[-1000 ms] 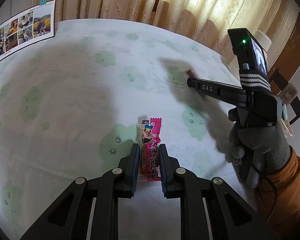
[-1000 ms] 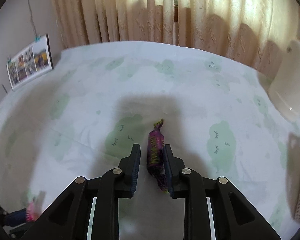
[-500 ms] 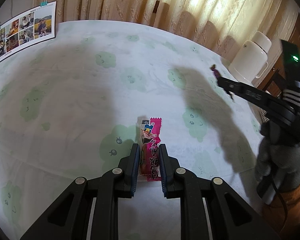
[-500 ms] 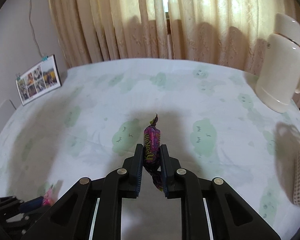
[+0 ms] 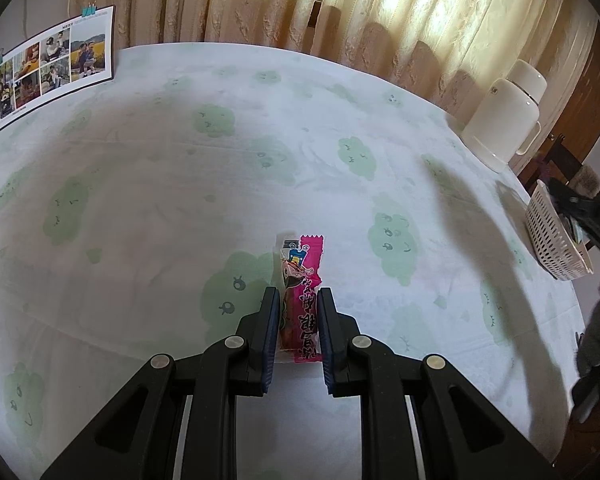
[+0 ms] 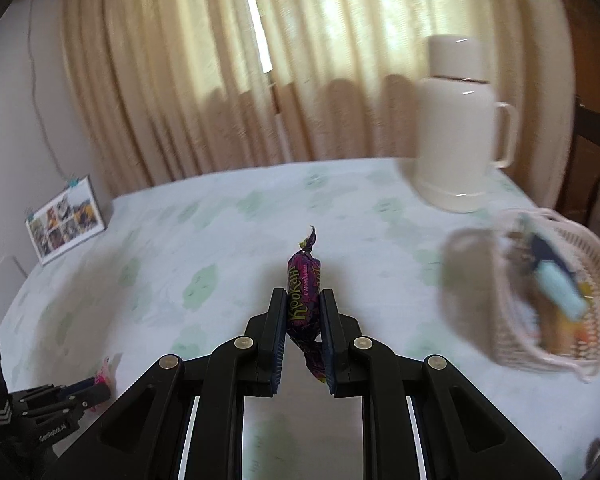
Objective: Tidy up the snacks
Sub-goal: 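Drop the purple candy into the basket with the right tool while the left tool carries the pink stick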
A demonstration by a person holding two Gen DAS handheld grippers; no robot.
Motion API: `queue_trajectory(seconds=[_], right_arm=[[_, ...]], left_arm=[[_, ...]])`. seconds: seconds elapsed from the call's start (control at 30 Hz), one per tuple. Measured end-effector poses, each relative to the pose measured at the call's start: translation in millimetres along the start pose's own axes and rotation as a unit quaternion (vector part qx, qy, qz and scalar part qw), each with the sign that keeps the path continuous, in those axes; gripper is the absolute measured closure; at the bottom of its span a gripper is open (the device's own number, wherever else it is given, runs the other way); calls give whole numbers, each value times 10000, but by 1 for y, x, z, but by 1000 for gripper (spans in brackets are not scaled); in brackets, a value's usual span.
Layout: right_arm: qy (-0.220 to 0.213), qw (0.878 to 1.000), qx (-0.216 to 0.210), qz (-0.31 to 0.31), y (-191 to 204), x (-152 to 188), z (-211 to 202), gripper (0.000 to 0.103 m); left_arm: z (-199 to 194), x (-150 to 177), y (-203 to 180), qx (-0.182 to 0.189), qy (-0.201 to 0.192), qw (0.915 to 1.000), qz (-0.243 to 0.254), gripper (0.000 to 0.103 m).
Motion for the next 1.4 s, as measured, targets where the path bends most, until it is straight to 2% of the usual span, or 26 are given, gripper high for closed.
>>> queue_trajectory(seconds=[0.27, 0.67, 0.7, 0.8, 0.83, 0.93, 1.0, 1.1, 1.27, 1.4], right_arm=[[-356, 9955, 716, 503, -64, 6, -47, 86], [-529, 9791, 1512, 1251, -147, 27, -69, 85], [-563, 9778, 1548, 1296, -153, 29, -71, 83], [-560, 9744, 1603, 1472, -168, 37, -70, 68], [-567, 9736, 1626, 1496, -171, 40, -69, 67], [-631, 9730, 1699, 1426, -171, 45, -67, 67], [-689, 9705, 1890, 1329, -165, 46, -66, 67], [-754, 9693, 2212, 770, -143, 41, -61, 67], [-846, 9792, 1842, 49, -106, 38, -49, 64], [-865, 9819, 1687, -45, -100, 41, -48, 63]], left_arm=[[1, 1, -7, -13, 73, 10000, 67, 87], [-3, 4, -45, 20, 70, 9990, 452, 87], [-4, 4, -50, 41, 81, 9988, 488, 87], [-5, 3, -64, 66, 63, 9981, 617, 87], [-6, 3, -70, 67, 47, 9976, 682, 87], [-8, 2, -94, 102, -5, 9956, 930, 87], [-10, 2, -107, 150, -22, 9941, 1072, 87], [-12, -2, -135, 234, -92, 9909, 1321, 87], [-18, -14, -181, 445, -235, 9853, 1631, 87], [-23, -21, -221, 607, -435, 9779, 1951, 86]])
Point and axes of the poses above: each gripper's, at about its wrist camera, not at the fingertips, and z roughly the way its jaws point, y to its left, x to its underside, the point moved 1 cm from there along z, roughly the way its jaws point, and after that the axes turned 10 degrees about -z, right-handed, at the moved point
